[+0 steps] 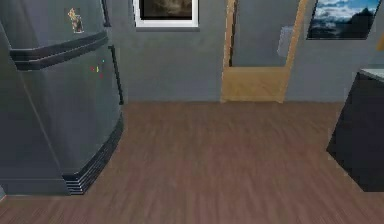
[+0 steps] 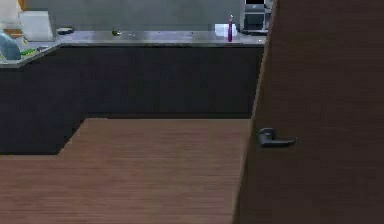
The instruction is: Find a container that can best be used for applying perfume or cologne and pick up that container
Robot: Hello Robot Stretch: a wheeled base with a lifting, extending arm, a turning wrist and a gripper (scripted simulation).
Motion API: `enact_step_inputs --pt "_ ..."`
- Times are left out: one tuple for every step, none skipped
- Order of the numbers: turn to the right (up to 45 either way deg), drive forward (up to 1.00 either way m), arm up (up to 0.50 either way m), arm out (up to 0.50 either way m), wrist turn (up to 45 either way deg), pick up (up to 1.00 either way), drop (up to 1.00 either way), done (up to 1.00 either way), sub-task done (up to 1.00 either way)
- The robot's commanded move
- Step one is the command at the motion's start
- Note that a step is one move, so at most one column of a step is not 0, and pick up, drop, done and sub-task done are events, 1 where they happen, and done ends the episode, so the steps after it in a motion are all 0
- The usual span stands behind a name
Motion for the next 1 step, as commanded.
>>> enact_step_inputs --pt "45.0 0.00 0.00 0.00 0.0 0.00 0.00 0.00 0.00"
